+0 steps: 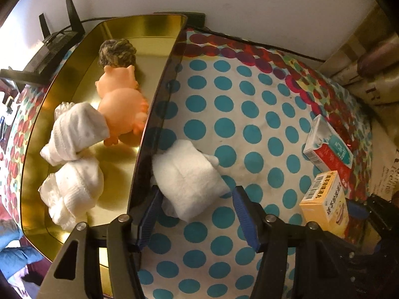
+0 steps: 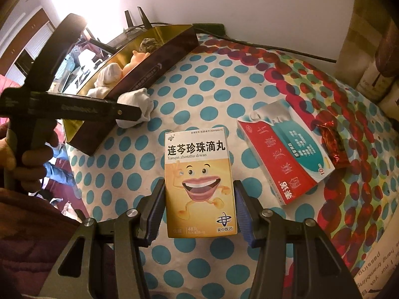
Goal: Organize objects
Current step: 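Grasp the white sock with the left gripper while the right grasps the yellow medicine box, then carry the white sock into the gold tray and open the left gripper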
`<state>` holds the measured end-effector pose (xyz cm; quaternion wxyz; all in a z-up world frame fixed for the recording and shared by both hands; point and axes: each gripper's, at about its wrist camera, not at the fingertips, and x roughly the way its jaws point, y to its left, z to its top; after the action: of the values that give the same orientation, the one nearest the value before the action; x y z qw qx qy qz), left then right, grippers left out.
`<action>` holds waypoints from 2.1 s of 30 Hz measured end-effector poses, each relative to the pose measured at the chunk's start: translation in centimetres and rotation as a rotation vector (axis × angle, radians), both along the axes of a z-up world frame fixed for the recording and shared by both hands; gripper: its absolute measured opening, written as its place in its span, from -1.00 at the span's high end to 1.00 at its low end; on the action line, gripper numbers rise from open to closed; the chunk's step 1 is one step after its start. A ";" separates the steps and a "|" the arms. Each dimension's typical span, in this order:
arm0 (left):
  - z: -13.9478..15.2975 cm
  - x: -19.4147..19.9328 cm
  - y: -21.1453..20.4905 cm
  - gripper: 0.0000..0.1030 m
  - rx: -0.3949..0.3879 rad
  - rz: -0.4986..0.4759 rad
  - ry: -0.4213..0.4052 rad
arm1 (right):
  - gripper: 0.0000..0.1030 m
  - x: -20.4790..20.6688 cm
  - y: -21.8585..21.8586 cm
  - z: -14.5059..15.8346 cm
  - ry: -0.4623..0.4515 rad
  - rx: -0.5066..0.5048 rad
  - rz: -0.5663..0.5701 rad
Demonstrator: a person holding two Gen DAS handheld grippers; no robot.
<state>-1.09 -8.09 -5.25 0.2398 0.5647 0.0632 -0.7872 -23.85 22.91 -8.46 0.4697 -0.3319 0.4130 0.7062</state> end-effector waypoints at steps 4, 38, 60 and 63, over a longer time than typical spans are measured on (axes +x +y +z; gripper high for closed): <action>-0.4 -0.1 -0.2 -0.18 -0.001 0.010 -0.006 | 0.03 -0.1 0.1 0.1 0.008 0.001 0.004; 5.1 1.1 2.9 0.67 -0.053 -0.179 0.103 | 0.03 -0.4 0.9 0.5 0.019 0.020 -0.016; 11.5 7.9 -4.3 0.67 -0.150 -0.017 0.174 | 0.03 -2.8 3.7 2.0 0.018 0.073 0.031; 11.8 8.2 -4.9 0.66 -0.158 -0.007 0.175 | 0.03 -3.3 4.0 2.4 0.017 0.083 0.038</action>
<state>7.11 -12.98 6.58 0.2743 0.4731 0.0194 -0.8370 -27.15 26.88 -6.10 0.4658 -0.3139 0.3812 0.7343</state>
